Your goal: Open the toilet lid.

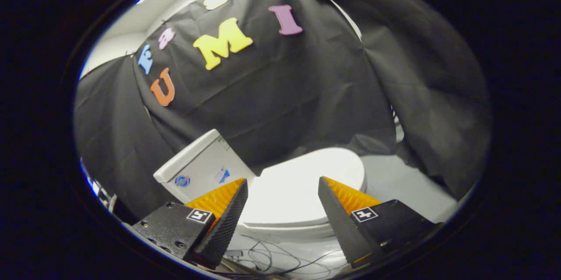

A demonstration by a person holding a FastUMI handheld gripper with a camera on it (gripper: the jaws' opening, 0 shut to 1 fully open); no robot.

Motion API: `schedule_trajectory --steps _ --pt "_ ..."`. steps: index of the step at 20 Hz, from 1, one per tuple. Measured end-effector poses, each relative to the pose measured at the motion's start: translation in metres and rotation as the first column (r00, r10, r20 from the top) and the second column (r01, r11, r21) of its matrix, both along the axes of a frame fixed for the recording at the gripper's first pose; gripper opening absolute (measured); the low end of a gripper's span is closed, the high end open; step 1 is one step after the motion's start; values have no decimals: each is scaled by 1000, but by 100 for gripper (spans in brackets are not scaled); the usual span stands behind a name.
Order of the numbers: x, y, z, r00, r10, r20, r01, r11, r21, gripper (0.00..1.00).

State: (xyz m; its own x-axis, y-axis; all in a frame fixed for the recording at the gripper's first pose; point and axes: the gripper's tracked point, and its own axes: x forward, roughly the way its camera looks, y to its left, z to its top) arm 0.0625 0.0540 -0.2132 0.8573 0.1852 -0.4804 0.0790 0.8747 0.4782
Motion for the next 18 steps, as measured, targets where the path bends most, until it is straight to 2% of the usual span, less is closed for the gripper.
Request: schedule_trajectory --steps 4,8,11,18 --pt "2 -11 -59 991 -45 -127 64 987 150 100" --pt "-4 -23 -121 964 -109 -243 158 968 195 99" --pt "-9 -23 -149 939 -121 -321 210 942 261 99" --pt "-17 -51 -191 896 -171 -411 299 914 273 98"
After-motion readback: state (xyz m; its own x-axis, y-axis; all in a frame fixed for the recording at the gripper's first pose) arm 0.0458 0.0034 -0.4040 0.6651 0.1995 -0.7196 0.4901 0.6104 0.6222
